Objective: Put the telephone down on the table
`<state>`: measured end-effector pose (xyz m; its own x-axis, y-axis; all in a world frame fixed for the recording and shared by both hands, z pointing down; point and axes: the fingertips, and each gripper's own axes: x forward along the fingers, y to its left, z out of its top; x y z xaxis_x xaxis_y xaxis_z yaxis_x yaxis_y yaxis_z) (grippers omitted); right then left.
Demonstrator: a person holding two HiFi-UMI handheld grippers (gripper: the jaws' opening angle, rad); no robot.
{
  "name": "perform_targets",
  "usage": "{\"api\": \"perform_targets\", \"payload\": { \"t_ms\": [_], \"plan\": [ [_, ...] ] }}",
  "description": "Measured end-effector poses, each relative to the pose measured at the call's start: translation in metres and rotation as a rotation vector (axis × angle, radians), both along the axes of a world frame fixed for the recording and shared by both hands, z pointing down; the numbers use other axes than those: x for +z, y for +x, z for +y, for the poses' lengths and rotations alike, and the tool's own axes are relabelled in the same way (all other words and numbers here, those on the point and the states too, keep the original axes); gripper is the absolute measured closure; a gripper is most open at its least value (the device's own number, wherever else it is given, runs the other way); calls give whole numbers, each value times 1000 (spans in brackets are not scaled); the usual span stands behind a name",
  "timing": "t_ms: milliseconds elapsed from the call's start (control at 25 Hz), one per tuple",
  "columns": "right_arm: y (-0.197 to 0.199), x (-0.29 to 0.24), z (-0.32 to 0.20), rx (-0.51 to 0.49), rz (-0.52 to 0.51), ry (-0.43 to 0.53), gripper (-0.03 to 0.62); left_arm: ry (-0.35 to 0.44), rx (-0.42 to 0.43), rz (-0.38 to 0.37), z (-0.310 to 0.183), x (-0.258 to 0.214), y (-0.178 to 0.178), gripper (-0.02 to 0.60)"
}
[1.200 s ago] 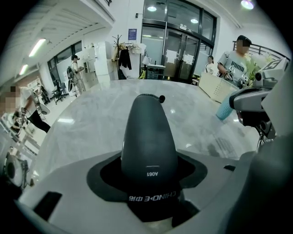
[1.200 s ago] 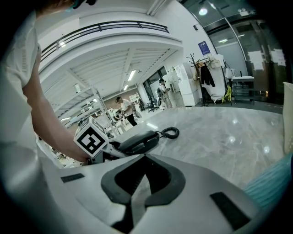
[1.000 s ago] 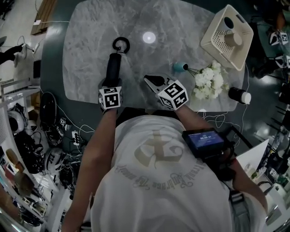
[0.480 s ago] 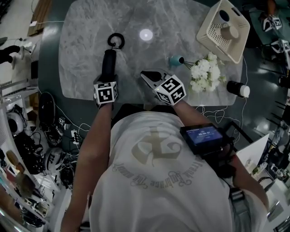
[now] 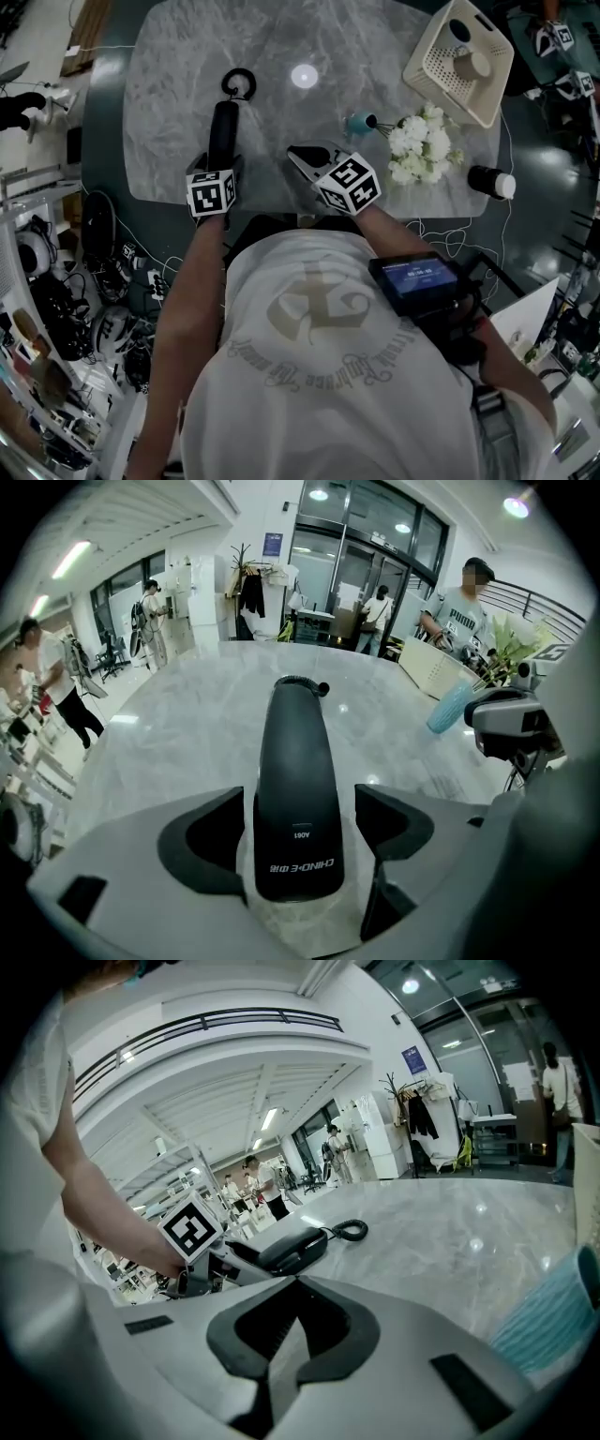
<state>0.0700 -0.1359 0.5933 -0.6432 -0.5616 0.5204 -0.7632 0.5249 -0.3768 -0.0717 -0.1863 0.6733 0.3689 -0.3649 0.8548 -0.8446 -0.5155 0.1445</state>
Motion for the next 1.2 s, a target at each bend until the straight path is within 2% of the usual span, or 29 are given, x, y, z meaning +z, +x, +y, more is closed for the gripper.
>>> {"api": "perform_targets", "payload": {
  "t_ms": [400,880,1000,1200],
  "plan": [
    [-3,-8,9,-33,-11,26,579,56,85,53,13,-24,9,178],
    [-2,-20,34,-98,-27,81,579,189,27,81,48,-77,-3,181],
    [-5,-23,34,-117,-26,98,579,213,10,91,59,-86,-8,200],
    [-15,-33,38,-141,-21,133,579,259,-1,131,79,-104,-15,282]
  ]
}}
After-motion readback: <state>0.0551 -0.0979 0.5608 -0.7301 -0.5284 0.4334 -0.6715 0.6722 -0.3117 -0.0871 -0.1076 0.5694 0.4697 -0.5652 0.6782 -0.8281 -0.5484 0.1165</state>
